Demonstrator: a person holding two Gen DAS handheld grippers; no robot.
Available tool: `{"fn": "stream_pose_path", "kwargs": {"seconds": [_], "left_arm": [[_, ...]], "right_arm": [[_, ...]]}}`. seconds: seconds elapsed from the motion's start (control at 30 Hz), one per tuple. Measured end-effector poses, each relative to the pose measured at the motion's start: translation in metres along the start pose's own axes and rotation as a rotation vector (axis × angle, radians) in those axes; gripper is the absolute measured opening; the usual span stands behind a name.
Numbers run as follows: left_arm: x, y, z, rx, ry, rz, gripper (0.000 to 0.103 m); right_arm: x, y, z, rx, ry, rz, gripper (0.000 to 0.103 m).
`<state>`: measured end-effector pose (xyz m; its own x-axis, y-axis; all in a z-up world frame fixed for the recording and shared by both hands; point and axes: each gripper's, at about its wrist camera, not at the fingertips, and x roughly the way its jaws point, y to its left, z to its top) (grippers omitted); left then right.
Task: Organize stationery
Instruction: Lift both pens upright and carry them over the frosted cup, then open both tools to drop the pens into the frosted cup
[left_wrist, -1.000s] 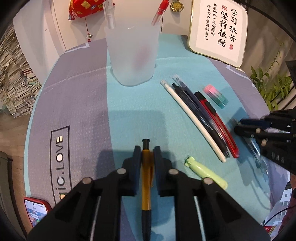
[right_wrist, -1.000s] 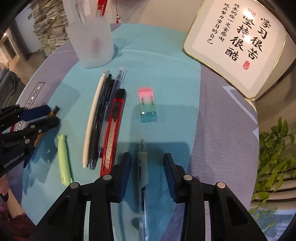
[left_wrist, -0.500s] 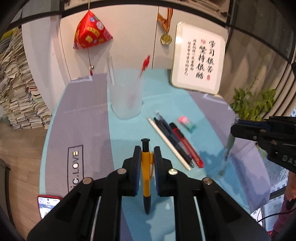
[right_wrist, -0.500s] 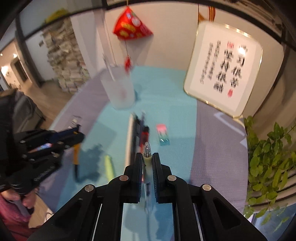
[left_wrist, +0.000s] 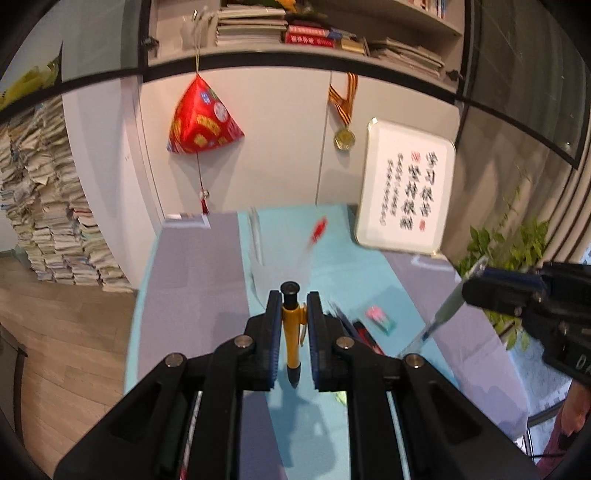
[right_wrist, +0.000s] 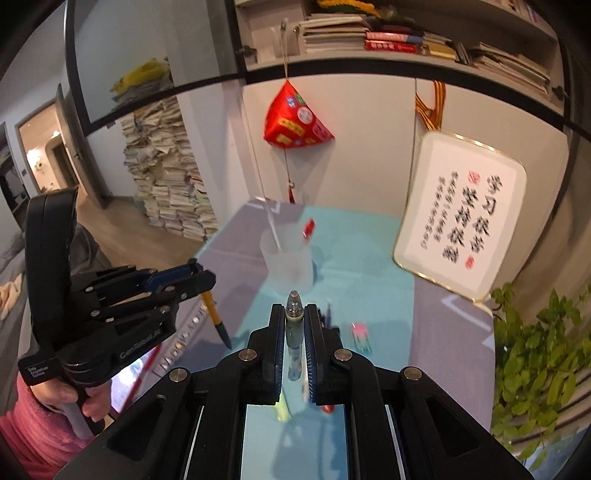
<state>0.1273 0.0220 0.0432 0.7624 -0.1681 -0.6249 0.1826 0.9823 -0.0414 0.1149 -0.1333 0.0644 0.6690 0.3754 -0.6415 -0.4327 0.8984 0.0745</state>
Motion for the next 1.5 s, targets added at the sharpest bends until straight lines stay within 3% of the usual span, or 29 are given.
{"fn": "stream_pose_path", "kwargs": {"seconds": [0.33,0.63,0.9,1.5], "left_arm": [[0.01,0.008,0.058,-0.006,-0.059,0.038,0.012],[0.043,0.025,0.082,-0.061,-0.06,0.045,0.012],[0.068,0.033,0.078,-0.075,-0.015,0.04,0.012],[0.1,0.027,0.048,-0.065,0.08,0.034,0.012]], "right_arm": [[0.008,0.008,0.066,0.027,-0.087,0.028,0.011],[0.064,-0.008,0.113,0.085,-0.081,0.052,0.011],[0.115,-0.022,0.114,0.12,-0.011,0.061,0.011],[0.167,-0.035,0.09,0.158,0.113,0.066,0.011]]}}
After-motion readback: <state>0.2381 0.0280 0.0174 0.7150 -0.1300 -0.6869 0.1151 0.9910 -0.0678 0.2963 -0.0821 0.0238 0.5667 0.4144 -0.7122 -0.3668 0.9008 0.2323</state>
